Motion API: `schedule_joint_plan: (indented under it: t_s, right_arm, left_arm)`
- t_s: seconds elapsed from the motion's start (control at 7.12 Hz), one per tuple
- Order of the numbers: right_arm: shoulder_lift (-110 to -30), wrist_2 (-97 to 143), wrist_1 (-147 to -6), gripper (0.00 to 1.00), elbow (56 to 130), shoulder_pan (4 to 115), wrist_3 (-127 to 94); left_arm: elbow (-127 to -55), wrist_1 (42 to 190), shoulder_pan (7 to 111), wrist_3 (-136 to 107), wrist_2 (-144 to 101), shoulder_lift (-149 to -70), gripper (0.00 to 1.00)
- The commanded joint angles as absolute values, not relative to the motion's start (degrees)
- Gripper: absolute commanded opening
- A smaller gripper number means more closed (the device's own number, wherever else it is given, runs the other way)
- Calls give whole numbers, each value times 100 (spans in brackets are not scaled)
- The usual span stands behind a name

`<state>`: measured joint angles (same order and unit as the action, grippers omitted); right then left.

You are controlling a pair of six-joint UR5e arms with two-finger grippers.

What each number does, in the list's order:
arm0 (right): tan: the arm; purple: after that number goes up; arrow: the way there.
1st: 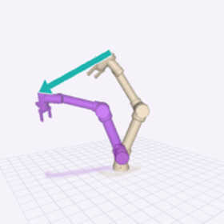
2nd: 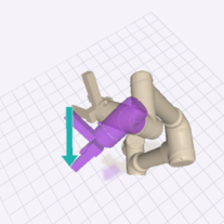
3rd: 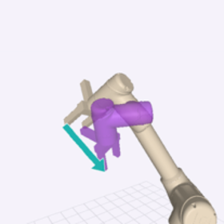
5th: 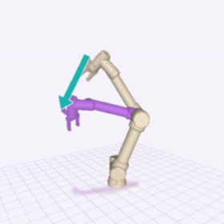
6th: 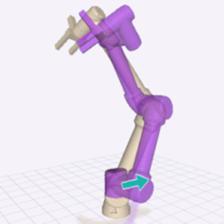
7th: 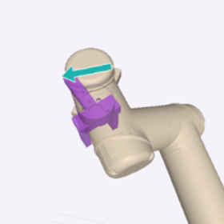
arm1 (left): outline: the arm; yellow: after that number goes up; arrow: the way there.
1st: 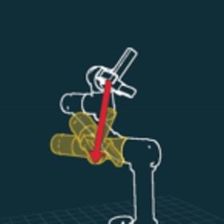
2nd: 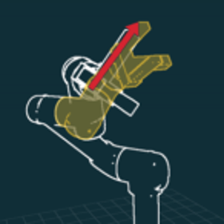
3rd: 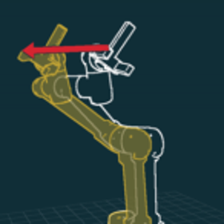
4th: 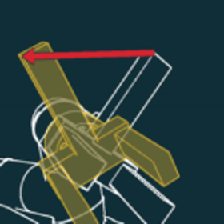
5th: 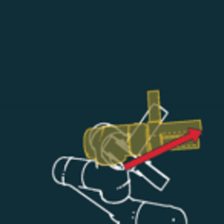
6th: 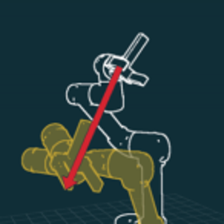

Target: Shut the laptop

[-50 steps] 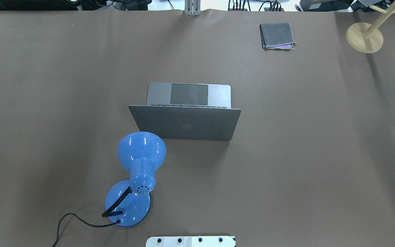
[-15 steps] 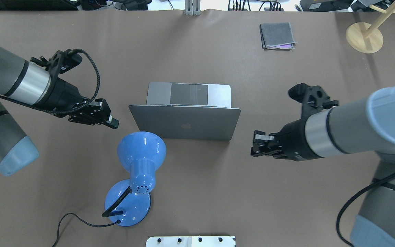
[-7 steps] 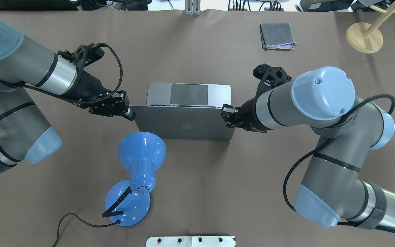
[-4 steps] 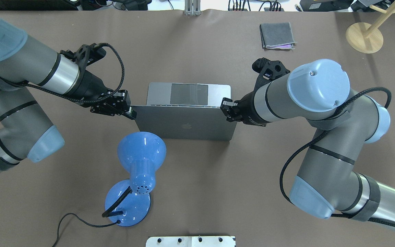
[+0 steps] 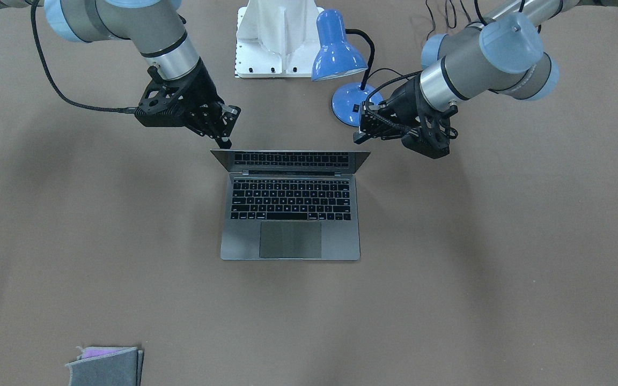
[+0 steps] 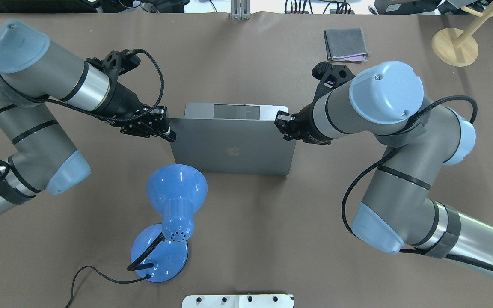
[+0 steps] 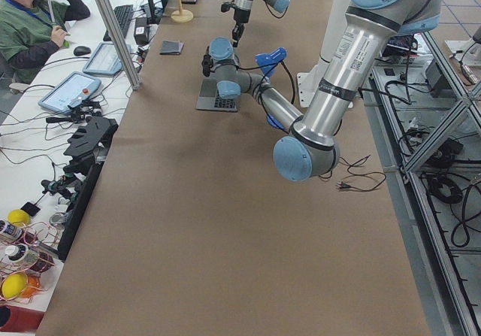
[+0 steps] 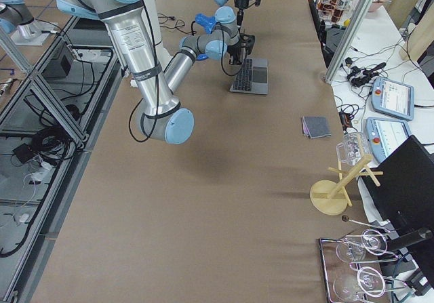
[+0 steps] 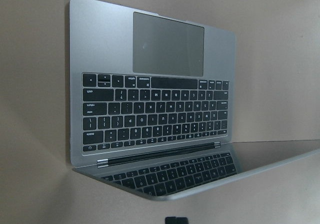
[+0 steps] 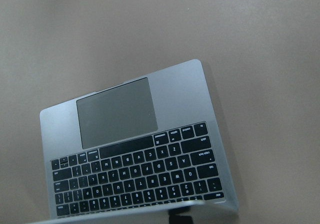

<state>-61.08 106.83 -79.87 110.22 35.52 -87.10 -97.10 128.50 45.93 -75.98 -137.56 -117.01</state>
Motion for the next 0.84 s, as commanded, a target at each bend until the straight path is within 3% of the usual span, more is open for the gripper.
schedule_joint_plan:
  t_s: [0.0, 0.7]
  right_arm:
    - [-6021, 10696, -7989, 0, 10768, 3682, -8587]
    - [-5590, 10696, -7972, 0, 9959, 3893, -8464]
  left_arm:
    - [-9406, 12841, 4614, -7305, -13615, -11864, 0]
    - [-8624, 12823, 4641, -7077, -13228, -12426, 0]
